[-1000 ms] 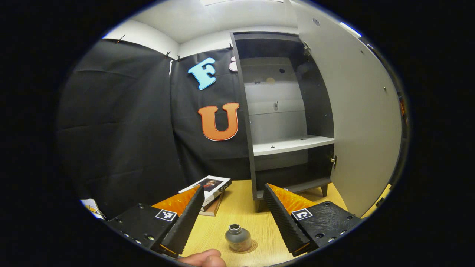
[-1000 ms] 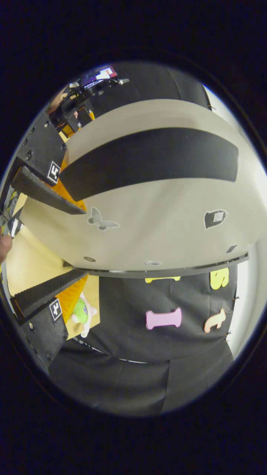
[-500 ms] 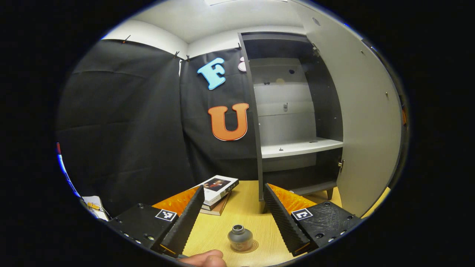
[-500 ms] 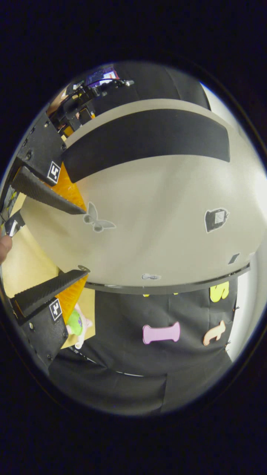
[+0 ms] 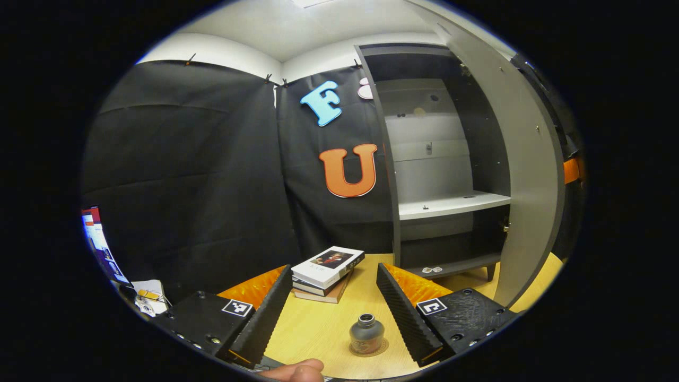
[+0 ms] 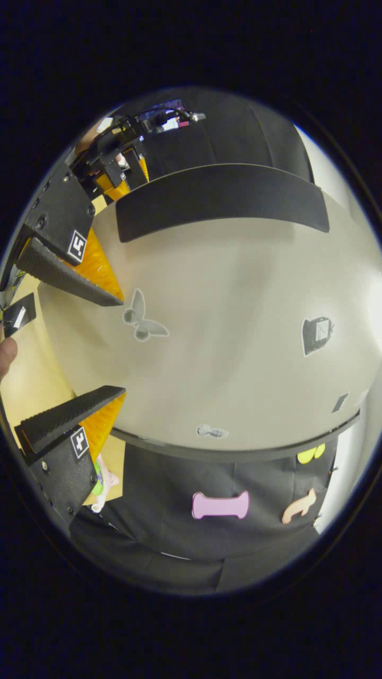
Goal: Open the cabinet door with the right hand, grasp the bottle in the cabinet with the left hand and place it on the coaster, then close the cabinet door with the right hand.
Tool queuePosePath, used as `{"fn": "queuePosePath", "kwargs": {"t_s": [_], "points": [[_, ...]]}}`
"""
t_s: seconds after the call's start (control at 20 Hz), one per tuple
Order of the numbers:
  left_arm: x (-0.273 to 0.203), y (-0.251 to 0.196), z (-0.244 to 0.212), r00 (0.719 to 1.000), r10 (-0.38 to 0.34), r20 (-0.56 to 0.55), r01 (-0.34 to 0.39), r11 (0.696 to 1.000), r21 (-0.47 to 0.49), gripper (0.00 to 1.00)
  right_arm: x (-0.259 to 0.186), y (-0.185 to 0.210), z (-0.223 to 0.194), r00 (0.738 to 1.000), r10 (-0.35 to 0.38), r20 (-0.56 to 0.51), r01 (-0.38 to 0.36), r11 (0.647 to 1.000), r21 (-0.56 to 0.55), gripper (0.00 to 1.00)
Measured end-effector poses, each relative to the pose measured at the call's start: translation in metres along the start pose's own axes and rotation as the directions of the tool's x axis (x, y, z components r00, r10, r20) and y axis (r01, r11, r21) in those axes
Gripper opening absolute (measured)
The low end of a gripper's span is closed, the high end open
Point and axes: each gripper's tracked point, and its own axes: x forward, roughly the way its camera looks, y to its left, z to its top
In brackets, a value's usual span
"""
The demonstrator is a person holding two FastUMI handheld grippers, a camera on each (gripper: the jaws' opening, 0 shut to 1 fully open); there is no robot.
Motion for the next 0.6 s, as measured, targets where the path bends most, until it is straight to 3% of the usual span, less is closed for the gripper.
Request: {"fn": "queuePosePath", "kwargs": {"t_s": [0.2,0.5,0.55,0.6], "points": [[-0.009,0.022,-0.007,0.997,0.069,-0.02,-0.069,0.998,0.013,1.0,0.024,0.014,0.0,0.998,0.054,-0.018,-0.054,0.997,-0.048,0.98],[-0.033,0.06,-0.019,0.979,0.193,-0.06,-0.192,0.981,0.024,0.96,0.056,0.06,-0.002,0.984,0.171,-0.058,-0.178,0.973,-0.148,0.99],[-0.036,0.066,-0.021,0.975,0.212,-0.068,-0.211,0.977,0.021,1.0,0.056,0.069,-0.006,0.979,0.194,-0.065,-0.202,0.966,-0.161,0.98],[-0.039,0.071,-0.022,0.971,0.227,-0.078,-0.226,0.974,0.017,0.96,0.055,0.075,-0.008,0.974,0.216,-0.071,-0.226,0.958,-0.176,0.99]]}}
